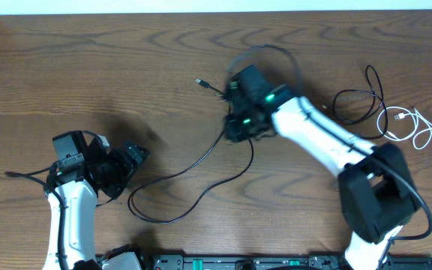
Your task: Untangle cables
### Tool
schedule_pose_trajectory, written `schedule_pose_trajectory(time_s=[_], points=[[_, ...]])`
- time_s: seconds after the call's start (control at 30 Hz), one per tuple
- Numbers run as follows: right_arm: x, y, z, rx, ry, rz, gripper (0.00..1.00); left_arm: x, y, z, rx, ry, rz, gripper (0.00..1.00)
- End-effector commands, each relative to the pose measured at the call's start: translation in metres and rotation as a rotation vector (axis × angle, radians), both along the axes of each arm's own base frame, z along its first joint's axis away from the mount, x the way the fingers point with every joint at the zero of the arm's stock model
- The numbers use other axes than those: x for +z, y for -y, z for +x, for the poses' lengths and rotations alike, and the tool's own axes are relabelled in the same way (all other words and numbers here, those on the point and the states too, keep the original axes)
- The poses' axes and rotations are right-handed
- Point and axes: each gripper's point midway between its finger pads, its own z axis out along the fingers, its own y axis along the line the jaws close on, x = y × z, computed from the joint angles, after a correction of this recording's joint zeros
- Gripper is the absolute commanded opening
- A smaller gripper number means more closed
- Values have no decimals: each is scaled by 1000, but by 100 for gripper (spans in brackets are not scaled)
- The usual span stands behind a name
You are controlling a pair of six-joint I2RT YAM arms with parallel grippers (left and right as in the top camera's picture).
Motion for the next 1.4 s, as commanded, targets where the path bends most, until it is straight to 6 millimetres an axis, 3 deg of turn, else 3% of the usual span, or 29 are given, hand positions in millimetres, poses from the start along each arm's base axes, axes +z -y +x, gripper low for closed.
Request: schedule_pose_trajectory(time_s=[0.0, 0.03, 0.17, 0.3, 0.4, 0.63, 0.8, 0.93, 1.0, 1.03, 1.17, 1.3, 1.37], points=[[-8, 63, 18, -127, -27, -126, 31, 7, -5, 9, -11, 41, 27, 98], [-9, 77, 19, -157, -42, -146, 32, 7, -5, 9, -9, 38, 32, 98], [-13, 133, 29, -286, -83, -211, 54, 6, -5, 7, -23, 36, 38, 98], [-15, 166, 37, -377, -101, -214, 61, 3, 3, -3, -182, 39, 95, 98], [-16, 178, 40, -411, -103, -212, 64, 0, -2, -12, -218, -38, 192, 98], [-16, 178, 42, -410, -92, -213, 67, 32, 2, -5, -353, -123, 407, 98], [-18, 185, 43, -412, -70, -275, 66, 39, 30, 7, -473, -78, 460, 98], [-20, 185, 42, -410, -72, -281, 68, 32, 59, 15, -640, -25, 490, 98], [-20, 185, 42, -410, -71, -280, 69, 27, 74, 17, -744, 5, 496, 75], [-20, 185, 42, -410, -70, -280, 69, 23, 82, 18, -793, 17, 493, 72], [-21, 184, 42, -407, -70, -280, 69, 3, 116, 14, -989, 44, 472, 70], [-20, 184, 42, -407, -68, -279, 69, -20, 134, 7, -1141, 18, 477, 70], [-20, 184, 42, -407, -68, -279, 69, -30, 138, 3, -1194, -3, 476, 76]])
